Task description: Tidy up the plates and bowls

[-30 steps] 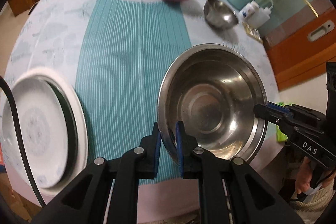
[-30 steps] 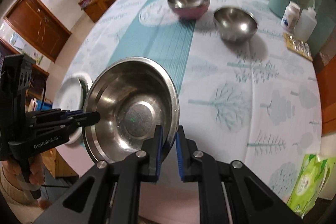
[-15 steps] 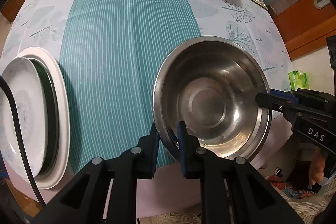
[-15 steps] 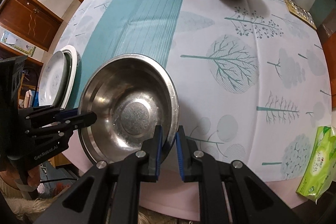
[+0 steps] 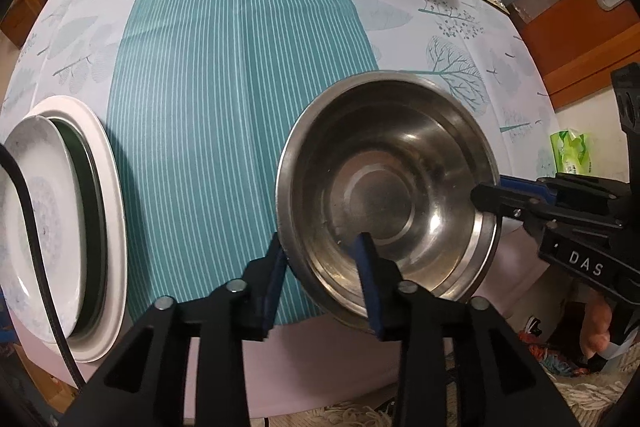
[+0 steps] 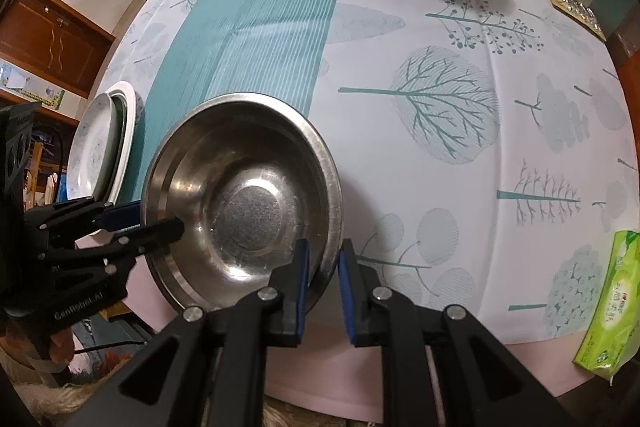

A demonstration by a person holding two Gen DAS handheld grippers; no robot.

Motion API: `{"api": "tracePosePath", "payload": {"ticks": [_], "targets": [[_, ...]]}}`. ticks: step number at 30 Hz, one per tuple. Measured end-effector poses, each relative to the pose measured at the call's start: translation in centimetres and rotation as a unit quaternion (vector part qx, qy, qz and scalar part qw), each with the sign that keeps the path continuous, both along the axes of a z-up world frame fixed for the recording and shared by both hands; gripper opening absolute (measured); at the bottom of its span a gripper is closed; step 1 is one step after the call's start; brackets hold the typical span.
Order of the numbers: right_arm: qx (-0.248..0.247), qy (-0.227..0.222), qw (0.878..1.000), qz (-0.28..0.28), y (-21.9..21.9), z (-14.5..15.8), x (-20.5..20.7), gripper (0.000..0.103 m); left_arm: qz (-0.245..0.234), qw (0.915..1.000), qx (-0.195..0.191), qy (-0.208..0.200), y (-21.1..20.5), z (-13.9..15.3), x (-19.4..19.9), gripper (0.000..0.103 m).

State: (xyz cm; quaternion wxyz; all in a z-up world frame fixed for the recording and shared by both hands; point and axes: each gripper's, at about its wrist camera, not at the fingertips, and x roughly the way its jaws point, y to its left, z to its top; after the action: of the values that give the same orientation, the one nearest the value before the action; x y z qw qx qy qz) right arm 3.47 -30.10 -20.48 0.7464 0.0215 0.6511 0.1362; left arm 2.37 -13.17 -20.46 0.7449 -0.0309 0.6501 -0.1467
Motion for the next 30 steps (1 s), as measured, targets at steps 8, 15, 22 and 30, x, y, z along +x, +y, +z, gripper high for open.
{"api": "tracePosePath", "payload": {"ticks": [8,15,22,30], "targets": [[0.002,-0.012,1.0,-0.001,0.2,0.4,-0.2,0.026,-0.004,0.9995,0.015,-0.027,-0.1,1.2,-0.3,0.053],[0.006,-0.016,1.0,-0.009,-0.3,0.7,-0.3,0.027,-0.001,0.9993,0.018,-0.032,0.3,1.7,-0.5,0.056],[0.006,-0.03,0.999,-0.012,-0.5,1.4,-0.4,0.027,-0.004,0.999,0.024,-0.039,0.1,2.2,-0.6,0.057],[0.018,-0.067,0.998,-0.014,-1.1,3.7,-0.2,0.027,-0.013,0.9967,0.043,-0.067,-0.4,5.0,-0.3,0.058]]}}
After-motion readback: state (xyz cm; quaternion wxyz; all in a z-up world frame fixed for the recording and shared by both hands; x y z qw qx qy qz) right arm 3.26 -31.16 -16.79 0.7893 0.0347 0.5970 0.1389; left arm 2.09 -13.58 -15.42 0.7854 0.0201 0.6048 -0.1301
